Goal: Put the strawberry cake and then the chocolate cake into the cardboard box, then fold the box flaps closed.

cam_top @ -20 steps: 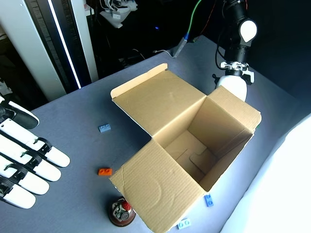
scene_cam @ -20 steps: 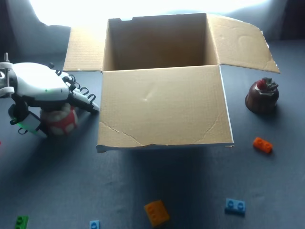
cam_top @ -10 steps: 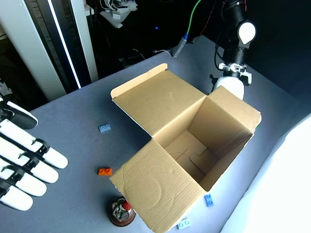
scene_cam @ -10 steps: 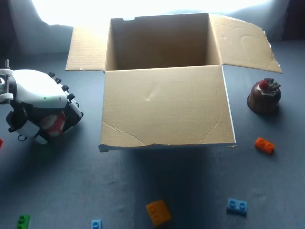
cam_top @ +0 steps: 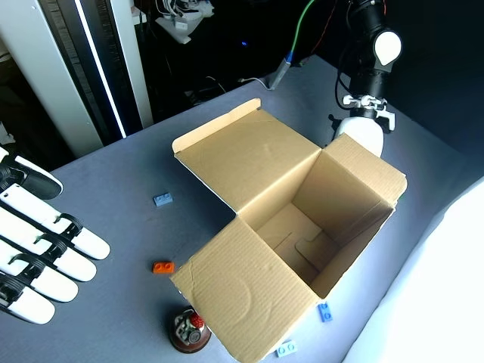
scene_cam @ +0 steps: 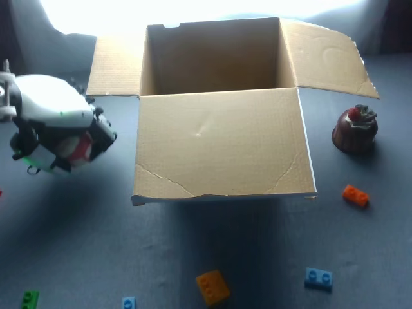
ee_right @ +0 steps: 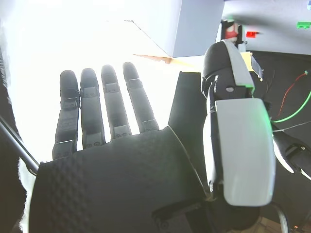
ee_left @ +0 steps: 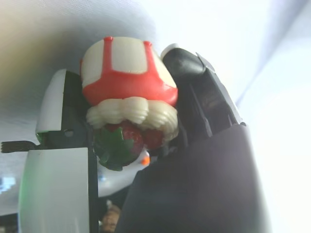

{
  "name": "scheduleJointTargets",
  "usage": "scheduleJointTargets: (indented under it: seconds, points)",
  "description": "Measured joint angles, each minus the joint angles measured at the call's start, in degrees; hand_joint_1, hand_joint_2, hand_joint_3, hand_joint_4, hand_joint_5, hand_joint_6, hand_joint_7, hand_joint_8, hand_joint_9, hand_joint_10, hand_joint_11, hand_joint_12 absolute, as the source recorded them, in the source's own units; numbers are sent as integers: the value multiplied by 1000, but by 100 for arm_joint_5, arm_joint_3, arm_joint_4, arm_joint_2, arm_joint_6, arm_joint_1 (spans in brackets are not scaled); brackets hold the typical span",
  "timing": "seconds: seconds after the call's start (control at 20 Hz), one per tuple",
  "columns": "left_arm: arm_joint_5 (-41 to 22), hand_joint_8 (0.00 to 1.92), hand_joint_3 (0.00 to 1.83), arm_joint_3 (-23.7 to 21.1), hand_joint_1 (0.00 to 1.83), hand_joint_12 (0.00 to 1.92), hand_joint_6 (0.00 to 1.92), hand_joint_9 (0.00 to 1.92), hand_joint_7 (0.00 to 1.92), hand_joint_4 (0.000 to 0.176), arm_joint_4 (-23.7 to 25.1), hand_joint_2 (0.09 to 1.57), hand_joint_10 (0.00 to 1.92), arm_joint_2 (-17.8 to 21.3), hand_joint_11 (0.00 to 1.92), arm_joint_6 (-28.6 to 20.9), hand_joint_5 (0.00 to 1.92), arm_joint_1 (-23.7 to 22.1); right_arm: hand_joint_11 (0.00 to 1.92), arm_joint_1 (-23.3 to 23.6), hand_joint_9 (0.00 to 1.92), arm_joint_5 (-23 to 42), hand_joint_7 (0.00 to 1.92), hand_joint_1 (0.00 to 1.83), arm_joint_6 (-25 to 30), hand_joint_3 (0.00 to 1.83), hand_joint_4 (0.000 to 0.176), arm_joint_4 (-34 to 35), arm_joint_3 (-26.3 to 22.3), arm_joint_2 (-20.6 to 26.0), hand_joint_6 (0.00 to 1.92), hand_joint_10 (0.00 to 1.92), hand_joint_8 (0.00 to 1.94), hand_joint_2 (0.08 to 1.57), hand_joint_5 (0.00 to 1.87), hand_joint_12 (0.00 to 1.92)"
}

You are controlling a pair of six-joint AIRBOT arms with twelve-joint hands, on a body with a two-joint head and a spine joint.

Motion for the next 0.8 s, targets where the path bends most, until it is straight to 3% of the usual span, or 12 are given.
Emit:
scheduleJointTargets:
  seconds: [0.05, 0.15, 0.2, 0.25, 0.4, 0.8]
  points:
    - [-9, 1687, 360, 2, 1313, 1921, 1377, 617, 624, 0, -9, 1120, 1764, 17, 495, -7, 682, -59, 0, 0, 153, 0, 138, 235, 0, 1, 0, 0, 0, 0, 2, 2, 0, 1129, 169, 495]
    - [-120, 1686, 417, 2, 1294, 1921, 1537, 597, 605, 0, 85, 1111, 1760, 87, 487, -44, 646, -247, 0, 0, 164, 4, 159, 251, 0, 0, 0, 0, 0, 0, 5, 3, 2, 1120, 189, 498]
    - [-157, 1686, 417, 26, 1294, 1921, 1537, 597, 605, 0, 153, 1111, 1760, 101, 487, -70, 646, -356, 0, 0, 164, 0, 159, 251, -2, 0, 0, 2, 0, 0, 5, 3, 2, 1120, 189, 498]
    - [-157, 1700, 341, 39, 1305, 1921, 1414, 597, 609, 0, 192, 1139, 1775, 122, 483, -131, 664, -487, 0, 0, 160, 4, 158, 256, -2, 0, 0, 0, 0, 0, 4, 1, 1, 1122, 188, 524]
    - [-210, 1693, 317, 83, 1303, 1921, 1412, 592, 601, 0, 321, 1151, 1771, 186, 471, -214, 674, -765, 0, 0, 165, 17, 159, 247, -7, 0, 0, 7, 0, 0, 2, 2, 1, 1124, 189, 584]
    - [-496, 1689, 265, 52, 1308, 1921, 1369, 593, 604, 0, 935, 1170, 1762, 382, 471, -365, 689, -1397, 0, 0, 154, 31, 176, 228, -17, 1, 0, 0, 0, 0, 2, 3, 5, 1131, 168, 393]
